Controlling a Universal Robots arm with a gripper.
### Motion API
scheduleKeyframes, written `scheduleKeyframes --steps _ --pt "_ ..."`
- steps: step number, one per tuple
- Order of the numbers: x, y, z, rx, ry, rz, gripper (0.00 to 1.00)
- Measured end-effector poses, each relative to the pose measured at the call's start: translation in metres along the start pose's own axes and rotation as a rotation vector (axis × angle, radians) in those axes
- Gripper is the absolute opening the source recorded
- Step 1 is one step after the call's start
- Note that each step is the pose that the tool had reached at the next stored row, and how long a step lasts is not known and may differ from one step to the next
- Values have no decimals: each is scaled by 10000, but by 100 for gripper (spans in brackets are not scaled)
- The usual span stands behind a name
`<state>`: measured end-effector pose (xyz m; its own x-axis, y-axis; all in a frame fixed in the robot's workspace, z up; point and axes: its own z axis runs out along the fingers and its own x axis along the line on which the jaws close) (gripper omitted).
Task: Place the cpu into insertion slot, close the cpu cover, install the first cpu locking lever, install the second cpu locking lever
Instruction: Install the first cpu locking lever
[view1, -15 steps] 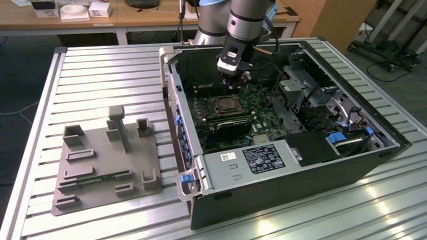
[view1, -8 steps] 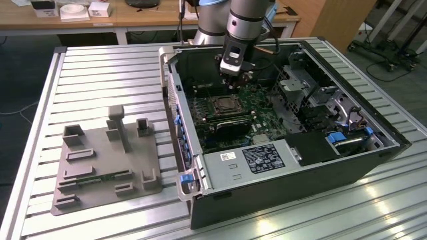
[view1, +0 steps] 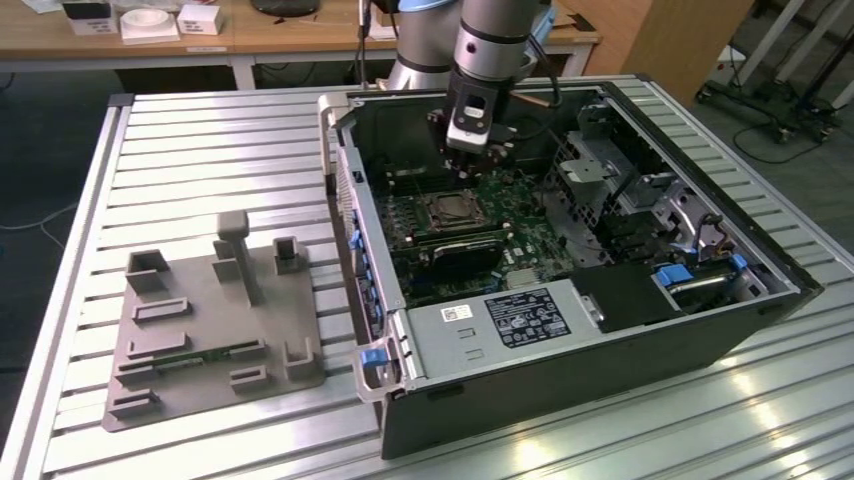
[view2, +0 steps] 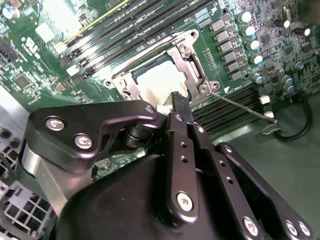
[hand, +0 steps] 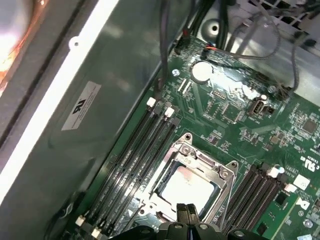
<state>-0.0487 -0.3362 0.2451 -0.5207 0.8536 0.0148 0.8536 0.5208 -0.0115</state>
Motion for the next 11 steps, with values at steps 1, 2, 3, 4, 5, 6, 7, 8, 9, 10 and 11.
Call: scheduleKeyframes --steps 1,2,3,4,5,6,7,8,9,10,11 --pt "0 0 0 2 0 -112 10" --pt "0 0 0 3 -1 -206 10" --pt "0 0 0 3 -1 -268 10" --pt "0 0 0 3 0 -317 10" --pt "0 0 0 3 0 -355 10" --pt "0 0 0 4 0 -387 10" --pt "0 0 0 4 -1 -405 10" --pt "0 0 0 4 -1 -409 10" --pt "0 0 0 4 -1 -410 10" --pt "0 0 1 4 -1 -413 10" --pt "0 0 0 4 -1 -413 10"
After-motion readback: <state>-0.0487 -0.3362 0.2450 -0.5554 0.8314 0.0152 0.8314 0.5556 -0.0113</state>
